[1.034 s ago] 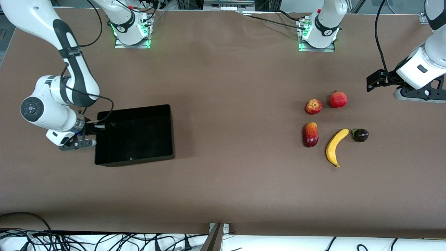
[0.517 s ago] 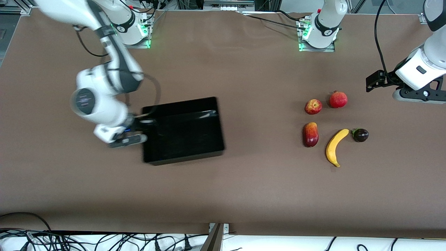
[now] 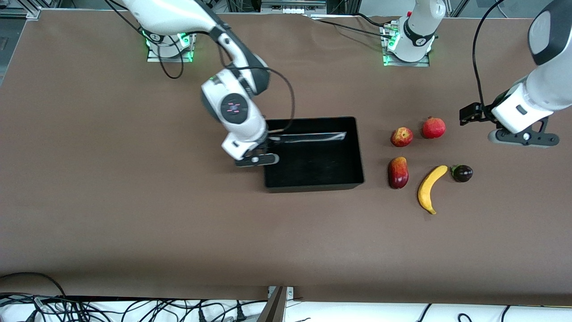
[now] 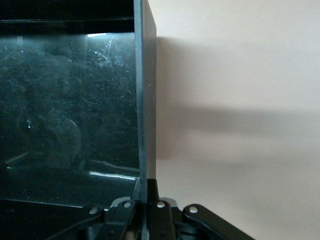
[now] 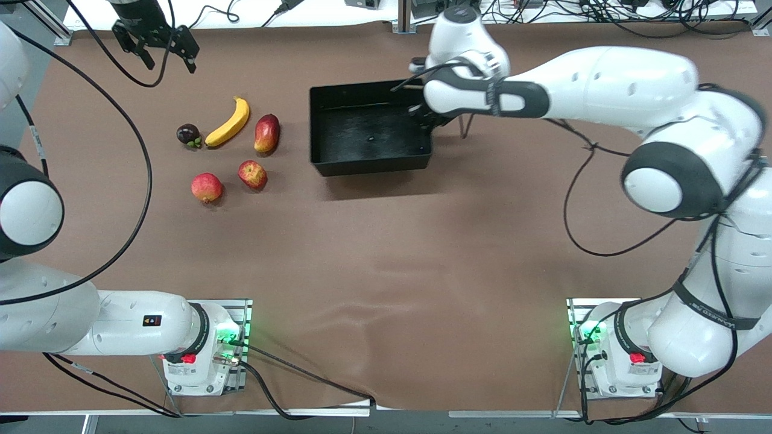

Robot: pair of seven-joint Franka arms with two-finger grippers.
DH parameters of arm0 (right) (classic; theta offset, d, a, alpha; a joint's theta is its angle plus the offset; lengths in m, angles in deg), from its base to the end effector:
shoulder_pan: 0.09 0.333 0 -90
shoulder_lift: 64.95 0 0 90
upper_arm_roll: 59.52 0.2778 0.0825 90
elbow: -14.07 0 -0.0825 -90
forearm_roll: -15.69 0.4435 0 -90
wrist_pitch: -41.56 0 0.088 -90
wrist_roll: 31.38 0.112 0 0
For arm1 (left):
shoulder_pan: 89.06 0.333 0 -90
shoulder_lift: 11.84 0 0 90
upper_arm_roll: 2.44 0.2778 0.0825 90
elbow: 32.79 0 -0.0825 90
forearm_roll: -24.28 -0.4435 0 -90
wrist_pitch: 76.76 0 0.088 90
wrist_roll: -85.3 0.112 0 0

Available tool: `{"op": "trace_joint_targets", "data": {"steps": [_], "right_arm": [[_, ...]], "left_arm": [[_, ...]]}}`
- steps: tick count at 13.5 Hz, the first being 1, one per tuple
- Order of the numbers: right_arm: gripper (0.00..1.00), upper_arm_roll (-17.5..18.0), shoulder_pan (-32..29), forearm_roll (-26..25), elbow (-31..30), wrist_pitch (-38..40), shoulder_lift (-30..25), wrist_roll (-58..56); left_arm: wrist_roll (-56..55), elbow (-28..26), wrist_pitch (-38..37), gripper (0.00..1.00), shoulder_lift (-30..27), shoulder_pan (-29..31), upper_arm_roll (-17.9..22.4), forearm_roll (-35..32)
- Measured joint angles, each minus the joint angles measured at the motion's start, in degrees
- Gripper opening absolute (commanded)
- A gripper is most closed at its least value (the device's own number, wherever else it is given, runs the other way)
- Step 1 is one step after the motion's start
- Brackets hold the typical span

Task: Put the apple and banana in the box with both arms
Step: 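Push the black box with the right gripper toward the fruit cluster, then withdraw the right gripper while the left gripper grasps the red apple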

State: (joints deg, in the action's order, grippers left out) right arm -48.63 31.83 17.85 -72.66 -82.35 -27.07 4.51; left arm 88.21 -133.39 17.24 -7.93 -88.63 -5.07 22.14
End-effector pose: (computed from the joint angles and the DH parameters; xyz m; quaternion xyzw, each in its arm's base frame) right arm 0.5484 0.4901 0.2120 -0.9968 -0.0302 0.0474 0.0565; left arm 0.6171 -0.0193 0.4472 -0.9945 0.0475 0.0916 0.0163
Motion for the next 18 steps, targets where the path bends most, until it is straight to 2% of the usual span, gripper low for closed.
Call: {"op": "trace_joint_targets", "data": {"steps": [3,6,9,10,11,12,15,18], "right_arm": [[0.0,-0.2,3.9,0.0,4.5,-1.2,4.3,5.1],[0.0,-0.4,5.6,0.0,5.6,-3.9,6.7,7.4],[0.0,-0.4,5.9,0.0,5.8,-4.6,7.5,7.8],[0.18,-0.5,6.0,0.0,5.9,-4.7,7.5,7.8],[0.8,-0.5,6.0,0.0,5.9,-4.7,7.6,7.8],[1.0,-0.5,6.0,0.0,6.0,-5.0,7.5,7.8],[1.0,-1.4,5.9,0.0,7.7,-5.0,7.2,7.8],[1.0,-3.7,4.3,-0.1,8.9,-0.1,3.7,5.4]], "left_arm": [[2.0,0.0,-0.5,1.0,3.0,-0.5,-0.2,-0.1],[4.5,-0.6,-0.4,1.0,5.9,-1.4,-0.5,-0.4],[5.4,-4.8,3.4,1.0,6.7,-2.0,-1.0,-0.5],[5.6,-6.5,4.8,1.0,6.7,-2.0,-1.2,-0.5],[6.2,-8.0,6.2,1.0,6.7,-2.0,-1.8,-1.0],[6.6,-9.5,7.7,1.0,6.7,-2.0,-3.0,-2.6],[10.6,-16.5,15.4,1.0,6.4,-2.2,-7.7,-5.1],[15.5,-26.2,29.1,1.0,6.3,-1.8,-8.3,-5.2]]}}
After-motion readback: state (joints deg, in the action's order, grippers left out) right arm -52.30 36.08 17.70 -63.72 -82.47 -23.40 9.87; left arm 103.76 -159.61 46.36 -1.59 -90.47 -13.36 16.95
